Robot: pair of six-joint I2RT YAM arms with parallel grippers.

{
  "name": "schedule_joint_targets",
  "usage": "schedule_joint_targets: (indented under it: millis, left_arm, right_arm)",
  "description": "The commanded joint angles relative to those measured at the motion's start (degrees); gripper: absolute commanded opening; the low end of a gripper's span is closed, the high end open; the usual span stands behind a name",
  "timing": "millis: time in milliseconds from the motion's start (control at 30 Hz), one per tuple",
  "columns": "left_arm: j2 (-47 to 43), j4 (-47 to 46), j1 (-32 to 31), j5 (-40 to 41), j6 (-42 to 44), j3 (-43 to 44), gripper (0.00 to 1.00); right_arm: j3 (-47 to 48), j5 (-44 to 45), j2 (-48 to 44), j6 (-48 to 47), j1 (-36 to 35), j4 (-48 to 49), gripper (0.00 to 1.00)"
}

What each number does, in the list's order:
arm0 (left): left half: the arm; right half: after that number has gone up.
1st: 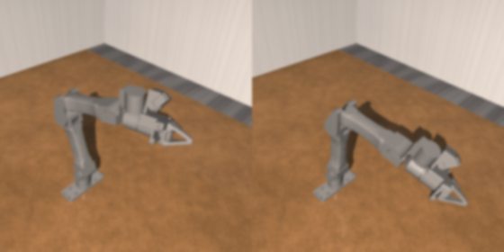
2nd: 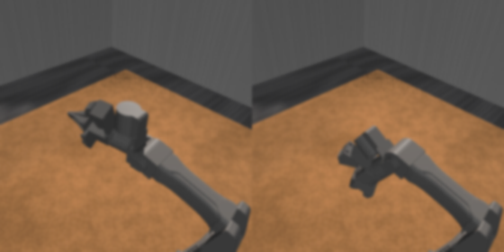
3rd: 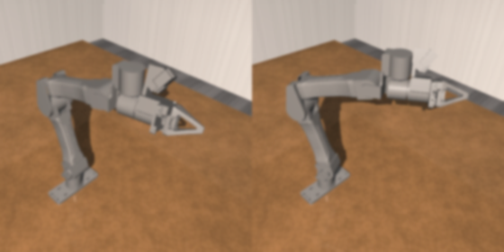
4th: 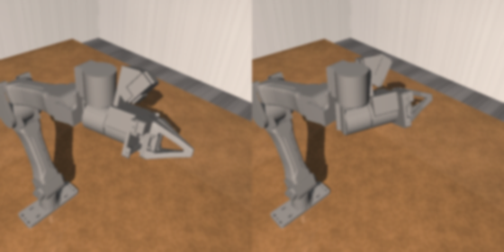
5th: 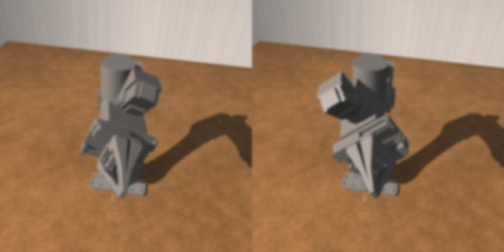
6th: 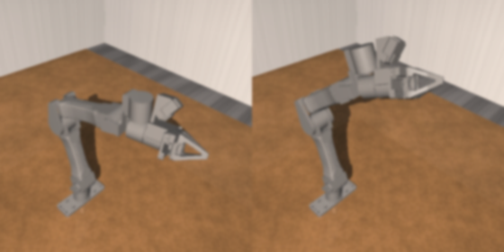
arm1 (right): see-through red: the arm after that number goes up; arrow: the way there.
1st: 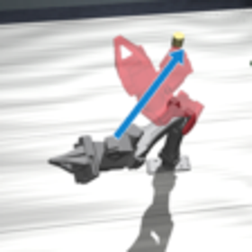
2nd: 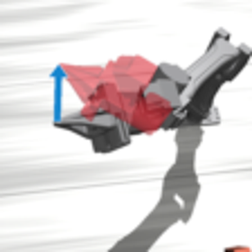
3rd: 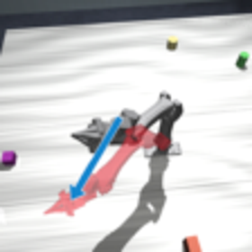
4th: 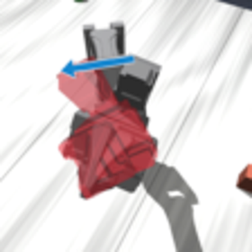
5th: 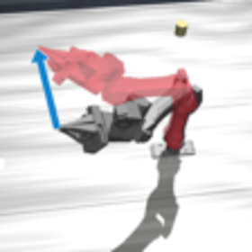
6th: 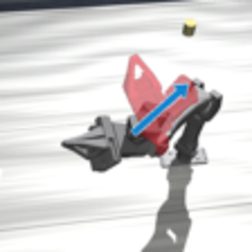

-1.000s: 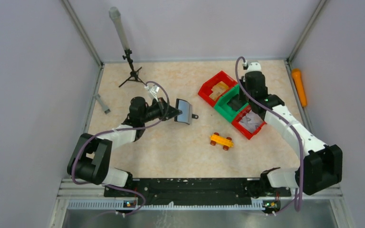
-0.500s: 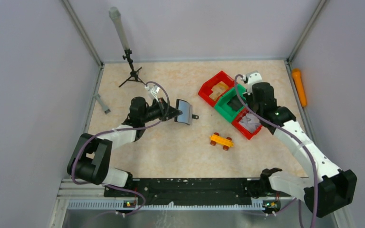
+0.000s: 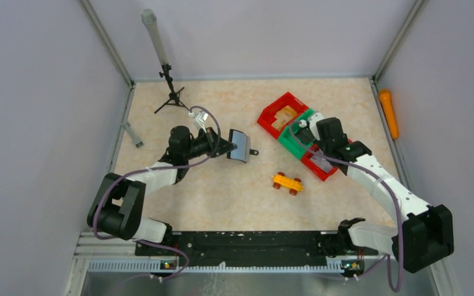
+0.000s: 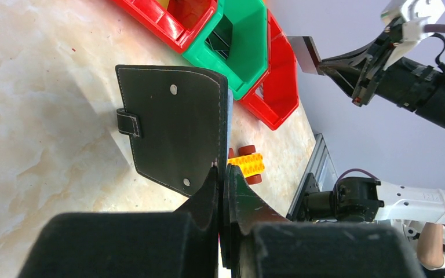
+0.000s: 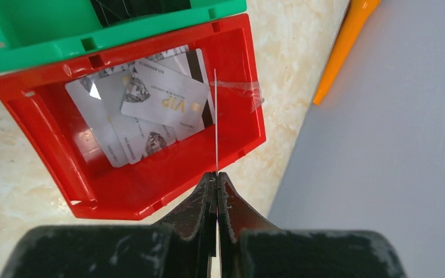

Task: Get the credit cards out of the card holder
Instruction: Place the credit card in the storage box.

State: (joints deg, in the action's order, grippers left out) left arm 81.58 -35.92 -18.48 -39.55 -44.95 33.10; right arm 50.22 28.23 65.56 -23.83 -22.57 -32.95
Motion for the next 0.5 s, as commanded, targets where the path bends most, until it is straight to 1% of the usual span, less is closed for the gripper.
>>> schedule_joint_targets:
  millis: [0,100,267,467]
  left_arm:
    - [-2.03,-3.1,-0.24,-0.18,0.86,1.09,0.0]
    - [-1.8,-3.14,-0.24,-0.31,0.73,1.07,0.0]
    - [-1.73,-3.33,-0.24,-0.28,0.72,1.0,0.0]
    - [-1.91,-3.28,-0.24,-0.35,0.74,1.04,0.0]
  right_arm:
    - [-1.52,4.19,1.68,-5.75,-0.89,3.92,0.0]
    - [-3.03,3.22,3.24,-7.51,-1.11,7.42,0.0]
    - [-6.41,5.77,5.11,-10.84,-1.69,16.12,0.0]
    - [-9.73,6.43,6.22,-15.42,-2.46,21.49,0.0]
